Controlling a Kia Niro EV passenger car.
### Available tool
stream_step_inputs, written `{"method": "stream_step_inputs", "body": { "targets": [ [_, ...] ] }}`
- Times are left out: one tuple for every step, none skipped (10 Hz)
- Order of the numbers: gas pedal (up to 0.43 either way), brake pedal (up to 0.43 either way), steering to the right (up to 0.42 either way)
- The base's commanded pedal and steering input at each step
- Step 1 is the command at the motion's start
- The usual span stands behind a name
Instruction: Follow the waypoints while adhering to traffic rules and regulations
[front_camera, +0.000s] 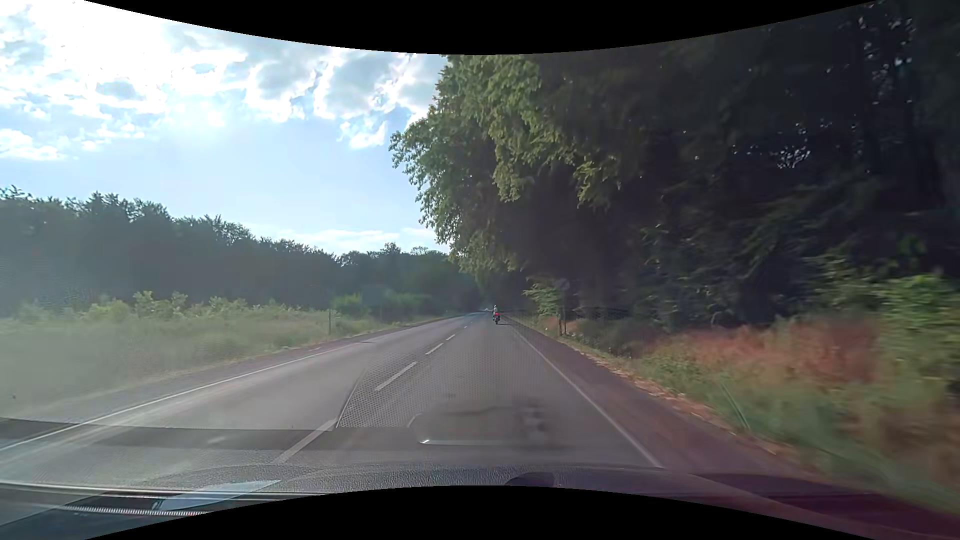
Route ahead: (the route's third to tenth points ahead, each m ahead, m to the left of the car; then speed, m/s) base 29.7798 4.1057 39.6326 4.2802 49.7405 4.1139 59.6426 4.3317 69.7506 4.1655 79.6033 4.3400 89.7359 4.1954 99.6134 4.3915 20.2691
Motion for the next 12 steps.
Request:
{"method": "stream_step_inputs", "body": {
  "targets": [
    [0.48, 0.0, -0.002],
    [0.48, 0.0, -0.001],
    [0.48, 0.0, 0.0],
    [0.469, 0.0, 0.0],
    [0.461, 0.0, -0.001],
    [0.449, 0.0, -0.001],
    [0.441, 0.0, -0.001],
    [0.429, 0.0, 0.0],
    [0.429, 0.0, -0.002],
    [0.429, 0.0, -0.001],
    [0.421, 0.0, -0.001],
    [0.409, 0.0, -0.002]
  ]
}}
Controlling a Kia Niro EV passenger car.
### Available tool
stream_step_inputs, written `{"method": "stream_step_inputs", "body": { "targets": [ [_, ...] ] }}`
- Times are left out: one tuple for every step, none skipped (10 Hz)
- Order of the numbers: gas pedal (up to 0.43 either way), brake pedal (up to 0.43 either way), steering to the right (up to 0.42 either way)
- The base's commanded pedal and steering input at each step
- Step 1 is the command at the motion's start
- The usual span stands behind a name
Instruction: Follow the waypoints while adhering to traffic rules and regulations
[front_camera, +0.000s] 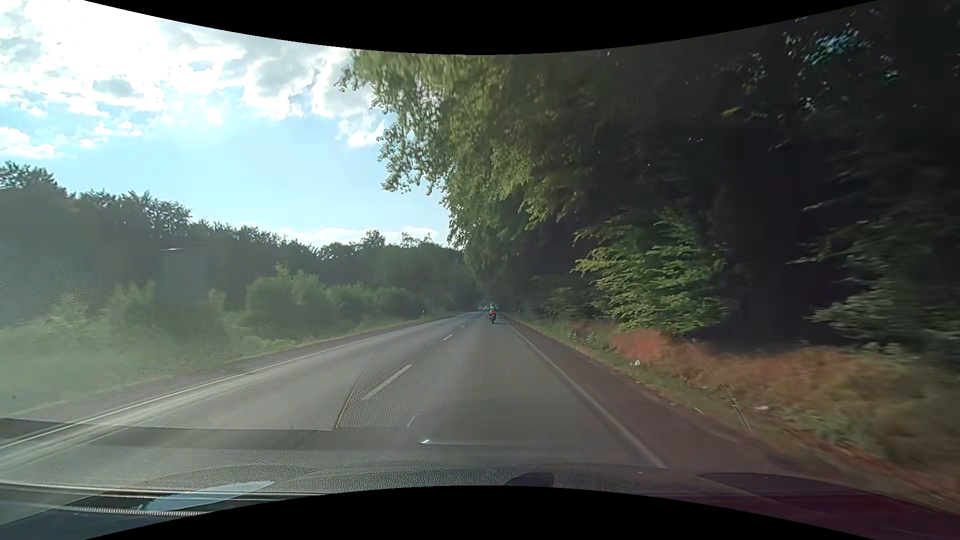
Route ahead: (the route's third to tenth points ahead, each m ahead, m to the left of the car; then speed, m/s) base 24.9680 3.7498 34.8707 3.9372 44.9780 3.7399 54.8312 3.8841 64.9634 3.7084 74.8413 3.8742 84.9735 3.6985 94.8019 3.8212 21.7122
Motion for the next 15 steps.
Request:
{"method": "stream_step_inputs", "body": {
  "targets": [
    [0.409, 0.0, -0.002],
    [0.409, 0.0, -0.002],
    [0.409, 0.0, -0.002],
    [0.409, 0.0, -0.002],
    [0.409, 0.0, -0.001],
    [0.409, 0.0, 0.0],
    [0.409, 0.0, 0.0],
    [0.39, 0.0, 0.0],
    [0.39, 0.0, 0.0],
    [0.39, 0.0, 0.0],
    [0.39, 0.0, 0.0],
    [0.39, 0.0, 0.0],
    [0.39, 0.0, 0.0],
    [0.39, 0.0, -0.001],
    [0.39, 0.0, -0.001]
  ]
}}
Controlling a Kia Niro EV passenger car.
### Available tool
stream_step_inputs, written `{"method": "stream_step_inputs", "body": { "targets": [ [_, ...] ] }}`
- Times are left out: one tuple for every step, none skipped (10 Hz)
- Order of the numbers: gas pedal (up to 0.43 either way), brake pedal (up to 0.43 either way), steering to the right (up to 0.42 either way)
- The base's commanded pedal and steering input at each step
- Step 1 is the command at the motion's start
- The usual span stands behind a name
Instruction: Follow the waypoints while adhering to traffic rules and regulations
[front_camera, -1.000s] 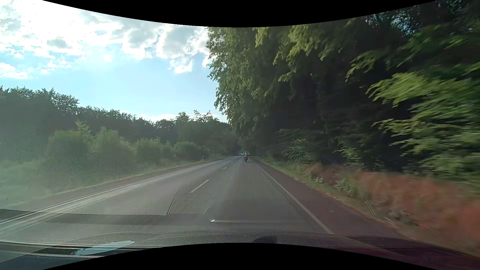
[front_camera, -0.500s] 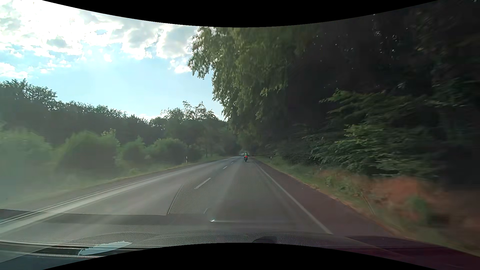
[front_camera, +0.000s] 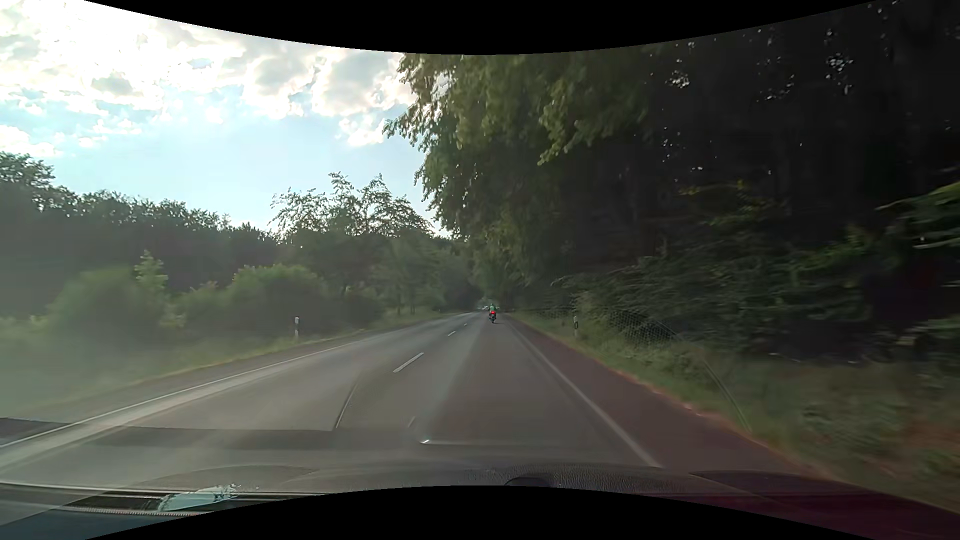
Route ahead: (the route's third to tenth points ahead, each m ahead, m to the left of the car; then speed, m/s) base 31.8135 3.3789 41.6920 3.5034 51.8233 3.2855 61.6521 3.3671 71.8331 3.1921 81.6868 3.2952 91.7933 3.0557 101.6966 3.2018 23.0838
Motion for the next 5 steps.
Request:
{"method": "stream_step_inputs", "body": {
  "targets": [
    [0.39, 0.0, 0.0],
    [0.39, 0.0, 0.0],
    [0.39, 0.0, -0.001],
    [0.39, 0.0, 0.0],
    [0.39, 0.0, -0.001]
  ]
}}
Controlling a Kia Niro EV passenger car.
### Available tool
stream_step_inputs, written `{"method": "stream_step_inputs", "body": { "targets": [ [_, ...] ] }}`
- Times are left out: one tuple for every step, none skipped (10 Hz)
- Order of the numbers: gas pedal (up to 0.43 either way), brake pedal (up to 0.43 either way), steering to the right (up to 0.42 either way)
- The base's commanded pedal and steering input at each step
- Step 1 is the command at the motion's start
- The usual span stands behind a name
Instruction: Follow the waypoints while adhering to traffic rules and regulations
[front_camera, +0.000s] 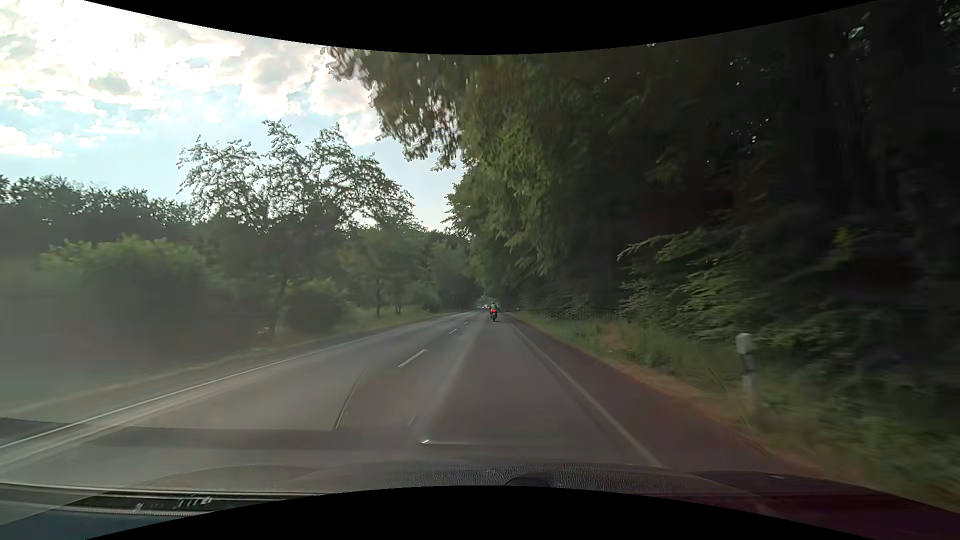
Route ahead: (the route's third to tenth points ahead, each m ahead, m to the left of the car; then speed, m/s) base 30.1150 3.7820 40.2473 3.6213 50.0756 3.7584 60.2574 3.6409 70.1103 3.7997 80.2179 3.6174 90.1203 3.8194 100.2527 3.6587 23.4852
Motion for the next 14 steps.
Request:
{"method": "stream_step_inputs", "body": {
  "targets": [
    [0.39, 0.0, -0.001],
    [0.39, 0.0, -0.001],
    [0.39, 0.0, -0.001],
    [0.39, 0.0, -0.001],
    [0.378, 0.0, -0.001],
    [0.378, 0.0, -0.001],
    [0.378, 0.0, -0.001],
    [0.378, 0.0, 0.0],
    [0.378, 0.0, -0.001],
    [0.378, 0.0, -0.001],
    [0.378, 0.0, -0.001],
    [0.378, 0.0, 0.0],
    [0.378, 0.0, 0.0],
    [0.378, 0.0, 0.0]
  ]
}}
